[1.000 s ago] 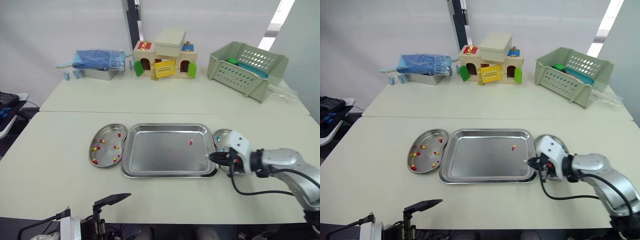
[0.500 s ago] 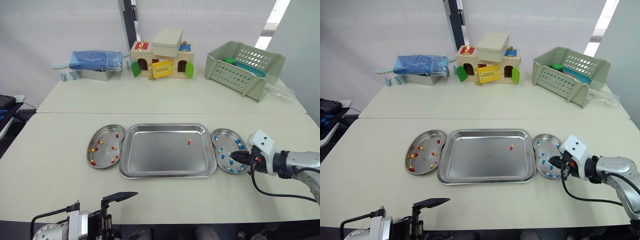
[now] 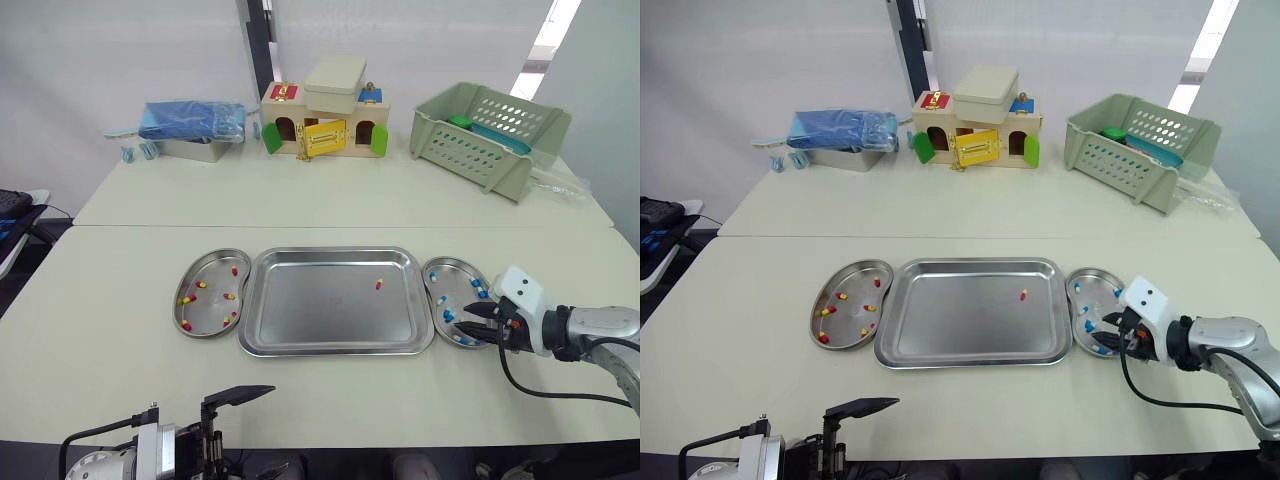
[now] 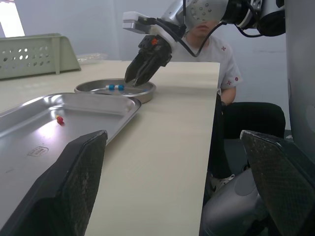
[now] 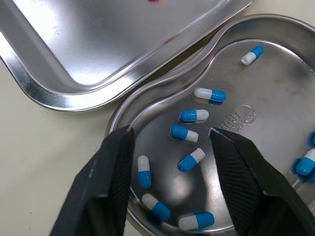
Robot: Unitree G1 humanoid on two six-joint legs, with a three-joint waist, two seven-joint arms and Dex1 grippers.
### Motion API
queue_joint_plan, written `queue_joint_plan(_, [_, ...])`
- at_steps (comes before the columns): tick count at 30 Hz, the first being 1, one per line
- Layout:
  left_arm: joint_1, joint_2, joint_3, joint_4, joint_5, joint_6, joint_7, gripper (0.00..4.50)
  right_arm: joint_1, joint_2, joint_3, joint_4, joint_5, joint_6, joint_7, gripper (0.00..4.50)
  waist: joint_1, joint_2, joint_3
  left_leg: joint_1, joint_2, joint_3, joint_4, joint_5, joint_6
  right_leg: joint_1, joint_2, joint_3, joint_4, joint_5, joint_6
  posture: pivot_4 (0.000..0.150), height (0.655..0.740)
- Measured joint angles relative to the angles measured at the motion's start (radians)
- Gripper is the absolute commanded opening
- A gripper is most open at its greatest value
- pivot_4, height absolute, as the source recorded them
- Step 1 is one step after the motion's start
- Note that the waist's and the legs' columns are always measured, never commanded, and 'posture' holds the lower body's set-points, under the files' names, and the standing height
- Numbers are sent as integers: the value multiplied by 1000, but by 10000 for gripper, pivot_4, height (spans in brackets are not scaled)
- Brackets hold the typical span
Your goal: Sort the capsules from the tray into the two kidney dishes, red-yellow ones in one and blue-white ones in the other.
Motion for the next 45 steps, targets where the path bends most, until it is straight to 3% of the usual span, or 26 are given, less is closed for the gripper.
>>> queue_joint_plan(4, [-1, 0, 0, 1, 0, -7, 5, 45000, 0, -1, 0, 0, 1, 0, 1, 44467, 0, 0, 0, 0, 0, 0, 0, 0, 0, 0, 0, 0, 0, 0, 0, 1500, 7400])
queue_joint_plan(17, [-14, 10, 1, 11, 0, -7, 10, 45000, 45, -16, -58, 36, 39, -45, 84, 44467, 0, 0, 0, 0, 0, 0, 0, 0, 0, 0, 0, 0, 0, 0, 0, 1500, 7400])
queue_joint_plan(24, [15, 23, 38, -10, -1, 18, 77, 45000, 14, -34, -90, 145, 46, -112, 151, 44467, 0, 0, 0, 0, 0, 0, 0, 0, 0, 0, 0, 0, 0, 0, 0, 1500, 7400])
queue_joint_plan(33, [32, 202, 363, -21, -90, 341, 346, 45000, -38, -81, -164, 483, 16, -355, 291, 44467, -1, 0, 1, 1, 0, 0, 0, 0, 0, 1, 0, 0, 0, 0, 0, 1500, 7400])
queue_joint_plan(38, [39, 332, 584, 127, -115, 489, 351, 45000, -76, -81, -158, 643, -33, -487, 329, 44467, -6, 2, 2, 2, 0, 2, -1, 0, 0, 0, 0, 1, 1, 0, 0, 1500, 7400])
queue_joint_plan(41, [4, 412, 658, 307, -80, 515, 318, 45000, -104, -79, -154, 725, -46, -551, 351, 44467, -8, 3, 3, 2, 0, 2, -1, 0, 0, -1, 0, 1, 1, 0, 0, 1500, 7400])
queue_joint_plan(45, [-37, 439, 706, 428, -43, 513, 286, 45000, -116, -79, -143, 784, -68, -597, 369, 44467, -11, 4, 3, 2, 0, 2, -1, 0, 0, -1, 0, 1, 1, 0, 0, 1500, 7400])
